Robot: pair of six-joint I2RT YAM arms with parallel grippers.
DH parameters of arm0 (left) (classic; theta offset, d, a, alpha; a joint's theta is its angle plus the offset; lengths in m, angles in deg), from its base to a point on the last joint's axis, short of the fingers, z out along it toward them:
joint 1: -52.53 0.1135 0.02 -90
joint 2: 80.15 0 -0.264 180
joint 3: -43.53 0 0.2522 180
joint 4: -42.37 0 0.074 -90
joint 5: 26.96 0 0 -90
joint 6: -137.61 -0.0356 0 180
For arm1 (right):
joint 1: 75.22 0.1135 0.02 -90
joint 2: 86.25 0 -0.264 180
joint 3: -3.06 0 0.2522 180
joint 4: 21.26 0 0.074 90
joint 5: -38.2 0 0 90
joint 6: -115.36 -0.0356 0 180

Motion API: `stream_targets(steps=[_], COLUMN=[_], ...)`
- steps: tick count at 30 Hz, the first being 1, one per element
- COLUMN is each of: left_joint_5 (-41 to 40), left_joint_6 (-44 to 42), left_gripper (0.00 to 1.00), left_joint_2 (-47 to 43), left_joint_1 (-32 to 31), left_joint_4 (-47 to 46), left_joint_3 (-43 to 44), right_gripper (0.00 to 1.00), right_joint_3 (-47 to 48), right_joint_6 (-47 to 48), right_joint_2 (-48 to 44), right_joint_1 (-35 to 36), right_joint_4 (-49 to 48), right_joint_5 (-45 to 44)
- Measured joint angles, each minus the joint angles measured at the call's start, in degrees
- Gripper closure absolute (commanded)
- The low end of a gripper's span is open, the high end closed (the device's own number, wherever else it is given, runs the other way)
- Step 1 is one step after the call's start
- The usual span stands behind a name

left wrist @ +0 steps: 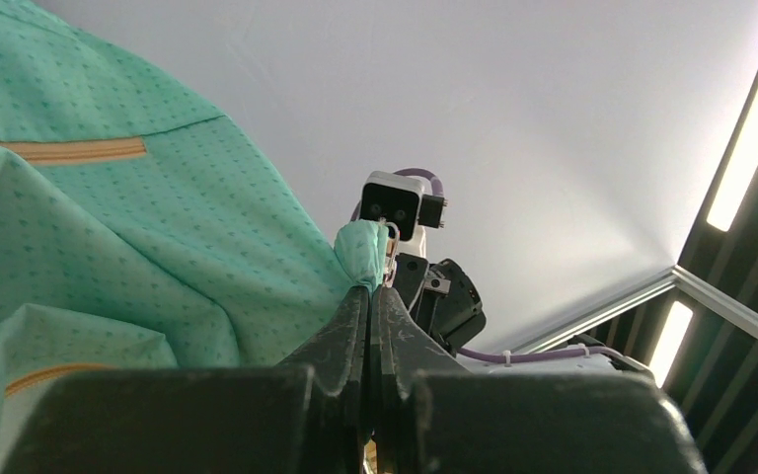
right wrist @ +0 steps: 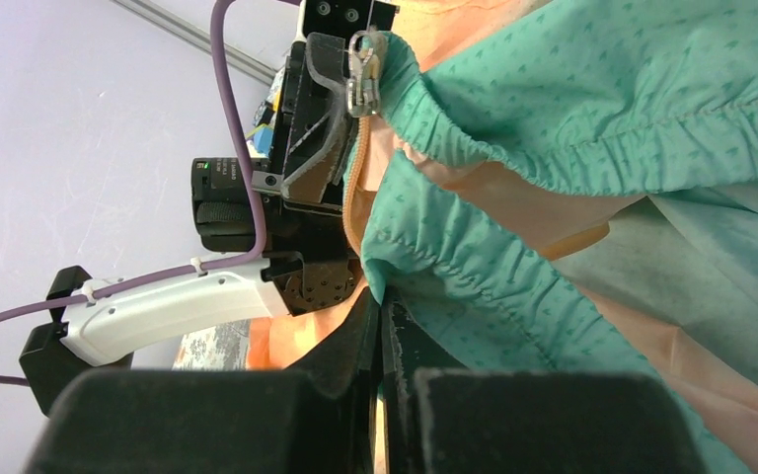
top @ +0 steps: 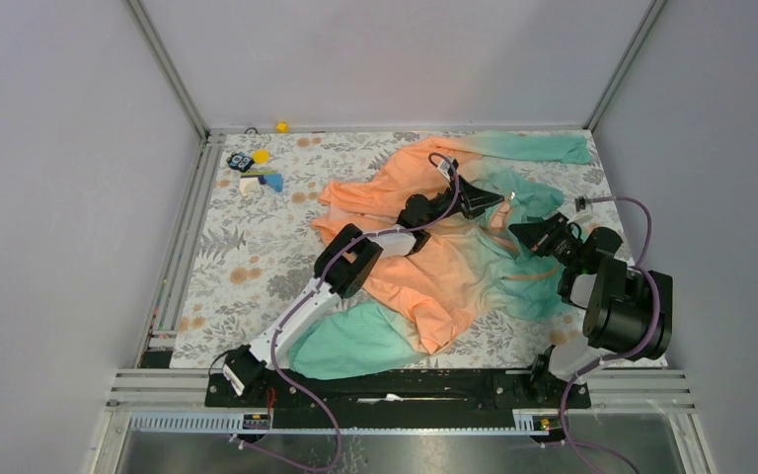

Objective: Zip up the jacket

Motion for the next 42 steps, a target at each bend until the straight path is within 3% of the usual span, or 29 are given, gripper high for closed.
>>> stream_targets(steps=[5,14,24,30,31,34,35,42], left_joint_5=[0.3,0.3,0.3,0.3,0.3,0.3,0.3,0.3], left_joint_6=[1.2,2.3,2.4,2.4,2.4,2.4,2.4,2.4], left_gripper=[1.00,1.00,1.00,1.00,1.00,1.00,1.00,1.00], left_joint_2=[0.0,0.7,0.7,0.8,0.9,1.0,1.0,1.2], left_joint_1=[0.0,-0.1,-0.1,-0.2,-0.2,-0.2,-0.2,-0.2], left_joint_4=[-0.6,-0.7,-0.6,-0.6,-0.5,-0.5,-0.5,-0.2], left_joint_3=[0.0,1.3,1.3,1.7,1.8,2.0,2.0,2.5], right_gripper=[0.72,0.61,0.57,0.62,0.67,0.96,1.00,1.00], right_joint_3=[0.5,2.4,2.5,2.7,2.8,2.8,2.8,0.8], right_joint_6=[-0.2,-0.6,0.0,-0.7,-0.9,-1.3,-1.4,-7.3], right_joint_2=[2.3,4.7,3.1,3.1,3.1,3.1,3.1,4.9], right_joint_1=[0.4,0.8,0.9,0.9,0.9,0.9,0.9,-0.8], right_joint_4=[-0.2,0.8,2.8,1.5,1.4,0.6,0.3,-10.4], right_joint_5=[-0.2,-3.4,-8.2,-8.4,-8.6,-8.6,-8.5,-4.5])
